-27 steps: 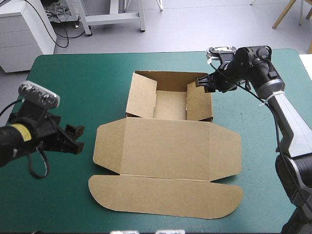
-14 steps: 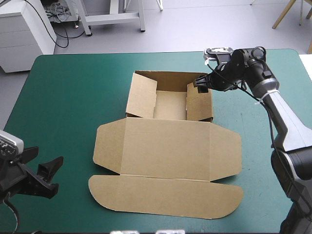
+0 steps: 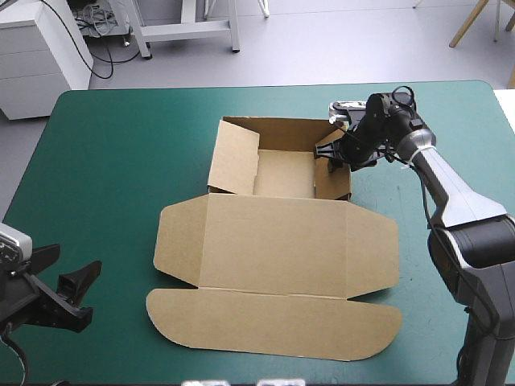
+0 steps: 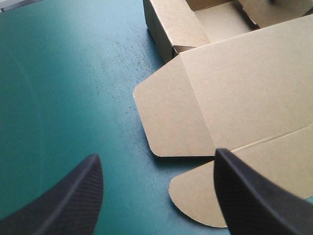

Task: Fold the box

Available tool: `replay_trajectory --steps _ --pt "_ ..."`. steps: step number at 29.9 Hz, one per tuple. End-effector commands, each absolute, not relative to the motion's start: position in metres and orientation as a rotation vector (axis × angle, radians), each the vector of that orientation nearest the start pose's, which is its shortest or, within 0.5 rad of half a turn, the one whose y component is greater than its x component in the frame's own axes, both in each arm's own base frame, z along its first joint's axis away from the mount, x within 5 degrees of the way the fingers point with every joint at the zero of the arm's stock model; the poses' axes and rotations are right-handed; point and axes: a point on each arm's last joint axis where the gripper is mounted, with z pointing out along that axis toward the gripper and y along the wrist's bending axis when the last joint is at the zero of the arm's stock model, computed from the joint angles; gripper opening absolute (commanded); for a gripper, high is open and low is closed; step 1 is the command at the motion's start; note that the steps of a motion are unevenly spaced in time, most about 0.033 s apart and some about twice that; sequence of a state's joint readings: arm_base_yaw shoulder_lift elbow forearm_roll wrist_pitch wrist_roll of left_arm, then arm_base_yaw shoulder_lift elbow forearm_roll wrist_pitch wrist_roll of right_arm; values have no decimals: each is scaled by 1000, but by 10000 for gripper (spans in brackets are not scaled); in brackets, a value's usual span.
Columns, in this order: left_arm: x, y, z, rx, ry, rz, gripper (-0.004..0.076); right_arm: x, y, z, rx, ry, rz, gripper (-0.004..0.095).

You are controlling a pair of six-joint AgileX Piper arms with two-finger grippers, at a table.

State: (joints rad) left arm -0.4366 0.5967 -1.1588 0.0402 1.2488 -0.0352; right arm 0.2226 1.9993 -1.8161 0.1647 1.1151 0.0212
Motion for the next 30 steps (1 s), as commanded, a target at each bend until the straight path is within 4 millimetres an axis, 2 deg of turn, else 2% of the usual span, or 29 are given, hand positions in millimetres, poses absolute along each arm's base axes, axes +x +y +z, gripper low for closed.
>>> replay_trajectory --steps 1,2,3,9,14,17,23,27,30 --pt "49 -20 440 410 2076 -252 465 418 109 306 -218 2699 301 139" --pt "49 -20 440 410 2074 -252 465 419 109 306 -218 2692 298 23" --pt "49 -20 440 410 2073 -252 465 420 108 306 -206 2683 288 -11" --pt "49 -20 440 410 2075 -252 465 420 98 317 -201 2633 207 -19" --pt "49 -20 440 410 2077 -252 465 418 65 325 -174 2646 125 -19" --pt "49 -20 440 410 2077 -252 465 414 35 333 -153 2655 66 -19" --pt "49 -20 440 410 2077 -252 465 403 -41 349 14 2637 -55 -19" --pt "49 -20 440 410 2073 -253 465 392 -89 353 131 2631 -110 -19" --pt "49 -20 441 409 2068 -254 465 384 -118 354 202 2630 -161 -19"
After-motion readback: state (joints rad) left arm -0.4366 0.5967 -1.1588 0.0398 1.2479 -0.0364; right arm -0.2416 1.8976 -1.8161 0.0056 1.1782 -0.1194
